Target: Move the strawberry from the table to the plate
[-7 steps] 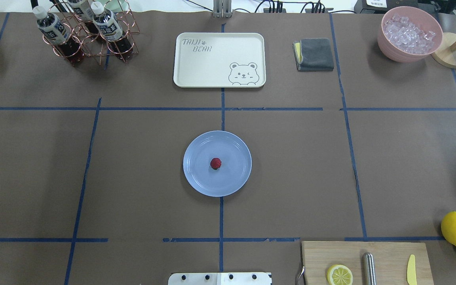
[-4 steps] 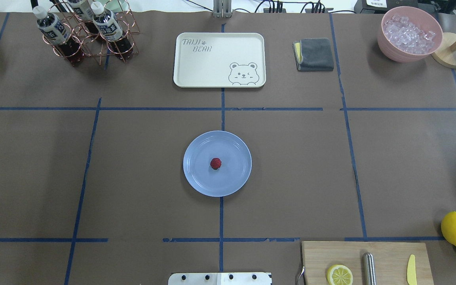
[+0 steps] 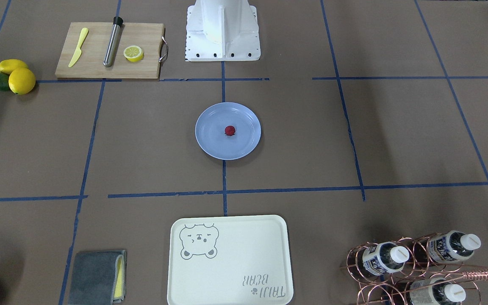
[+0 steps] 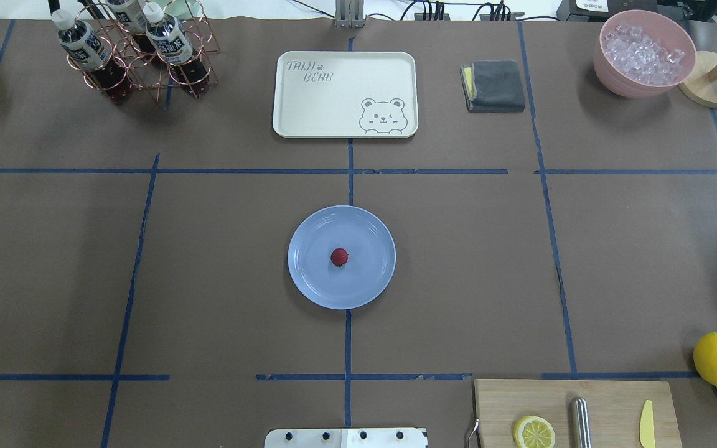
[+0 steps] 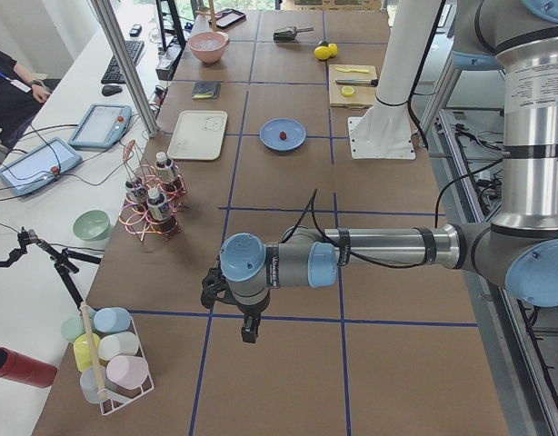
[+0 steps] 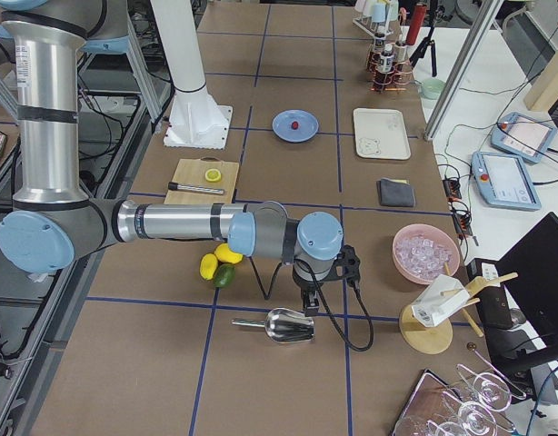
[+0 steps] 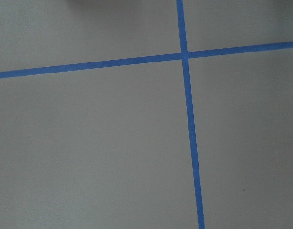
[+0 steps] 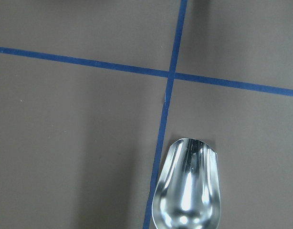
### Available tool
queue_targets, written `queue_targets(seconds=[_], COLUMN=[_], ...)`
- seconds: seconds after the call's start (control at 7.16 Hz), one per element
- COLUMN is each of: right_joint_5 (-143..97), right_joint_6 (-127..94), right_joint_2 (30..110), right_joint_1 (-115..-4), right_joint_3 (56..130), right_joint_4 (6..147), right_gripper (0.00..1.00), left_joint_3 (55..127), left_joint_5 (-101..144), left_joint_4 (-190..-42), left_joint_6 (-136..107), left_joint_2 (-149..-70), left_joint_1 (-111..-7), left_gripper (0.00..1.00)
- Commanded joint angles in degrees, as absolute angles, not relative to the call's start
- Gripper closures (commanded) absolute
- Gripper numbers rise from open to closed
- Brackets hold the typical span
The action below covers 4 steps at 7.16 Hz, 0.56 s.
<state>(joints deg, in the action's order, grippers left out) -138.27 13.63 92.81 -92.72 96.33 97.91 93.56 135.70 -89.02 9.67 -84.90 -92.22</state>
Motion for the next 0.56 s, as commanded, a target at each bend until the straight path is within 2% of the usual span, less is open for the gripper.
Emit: queue_targets(seconds=[0.0, 0.42], right_joint_5=[-138.3, -138.6], right_joint_6=[13.5, 13.5], right_joint_2=[92.8, 92.9], right_joint_1=[-92.7, -92.6], right_joint_3=[96.5, 96.8], right_joint_4=[97.9, 98.0], right_gripper=[0.00, 0.00], left_joint_3=[93.3, 92.3], left_joint_5=[135.7, 135.8], left_joint_4=[-89.0, -89.3], left_joint_6=[9.7, 9.8], left_joint_2=[-84.9, -84.9], left_joint_1=[-92.2, -92.2], left_gripper=[0.00, 0.00])
